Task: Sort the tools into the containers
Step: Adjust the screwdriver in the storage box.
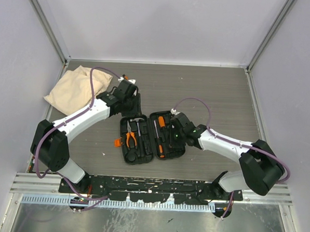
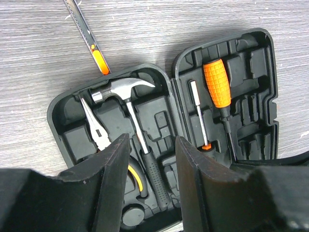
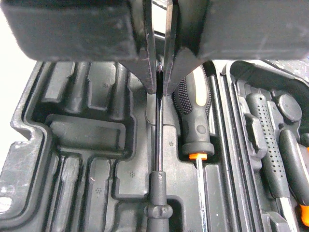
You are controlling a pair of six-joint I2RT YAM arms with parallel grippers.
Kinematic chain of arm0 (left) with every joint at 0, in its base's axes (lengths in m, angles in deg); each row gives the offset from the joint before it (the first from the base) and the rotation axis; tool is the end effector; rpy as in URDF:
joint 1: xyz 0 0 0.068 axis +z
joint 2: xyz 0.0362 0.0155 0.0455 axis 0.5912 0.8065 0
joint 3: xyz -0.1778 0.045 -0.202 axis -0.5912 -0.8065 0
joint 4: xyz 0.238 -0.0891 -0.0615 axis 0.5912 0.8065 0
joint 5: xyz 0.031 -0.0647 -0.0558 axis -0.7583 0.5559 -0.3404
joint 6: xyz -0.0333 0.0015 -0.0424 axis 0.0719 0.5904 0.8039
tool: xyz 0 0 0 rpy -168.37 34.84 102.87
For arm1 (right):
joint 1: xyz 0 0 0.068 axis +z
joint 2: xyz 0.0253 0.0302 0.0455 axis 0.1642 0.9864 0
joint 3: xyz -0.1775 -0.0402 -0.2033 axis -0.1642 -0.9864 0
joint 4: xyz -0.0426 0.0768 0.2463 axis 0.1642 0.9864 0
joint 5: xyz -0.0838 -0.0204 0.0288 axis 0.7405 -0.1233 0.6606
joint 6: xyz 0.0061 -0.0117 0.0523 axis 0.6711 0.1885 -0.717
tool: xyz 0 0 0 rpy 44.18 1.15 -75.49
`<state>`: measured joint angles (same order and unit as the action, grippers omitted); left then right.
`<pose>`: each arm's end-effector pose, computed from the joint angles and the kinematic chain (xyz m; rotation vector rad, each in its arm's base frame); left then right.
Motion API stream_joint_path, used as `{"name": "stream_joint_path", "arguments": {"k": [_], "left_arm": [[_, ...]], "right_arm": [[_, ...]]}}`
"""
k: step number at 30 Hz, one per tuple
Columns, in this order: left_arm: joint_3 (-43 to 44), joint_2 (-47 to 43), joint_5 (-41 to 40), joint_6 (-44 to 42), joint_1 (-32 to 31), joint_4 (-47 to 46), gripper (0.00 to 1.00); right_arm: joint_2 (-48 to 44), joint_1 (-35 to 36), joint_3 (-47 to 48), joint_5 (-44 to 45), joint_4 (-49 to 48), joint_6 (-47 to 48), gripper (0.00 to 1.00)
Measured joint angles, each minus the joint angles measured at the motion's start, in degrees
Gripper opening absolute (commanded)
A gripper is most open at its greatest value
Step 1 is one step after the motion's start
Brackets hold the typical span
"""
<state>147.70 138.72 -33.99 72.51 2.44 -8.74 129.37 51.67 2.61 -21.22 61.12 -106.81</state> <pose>0.2774 -0.1836 0.2681 -0.0158 2.5363 -0.4287 0.1910 0.1767 0.1777 -0.2245 2.6571 0.5668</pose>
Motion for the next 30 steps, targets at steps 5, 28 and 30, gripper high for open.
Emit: {"name": "stream_joint_path", "arguments": {"k": [5, 28, 30], "left_arm": [[-0.11, 0.0, 0.0, 0.02, 0.0, -0.04, 0.43], [-1.31, 0.0, 0.0, 0.04, 0.0, -0.17, 0.43], [-1.33, 0.0, 0.0, 0.07, 0.0, -0.15, 0.43]], "right_arm": [[1.2, 0.0, 1.27, 0.37, 0.28, -0.07, 0.09], [5.42, 0.04, 5.33, 2.89, 1.4, -0.61, 0.16], [5.9, 0.04, 5.81, 2.91, 1.46, -0.61, 0.21]]}}
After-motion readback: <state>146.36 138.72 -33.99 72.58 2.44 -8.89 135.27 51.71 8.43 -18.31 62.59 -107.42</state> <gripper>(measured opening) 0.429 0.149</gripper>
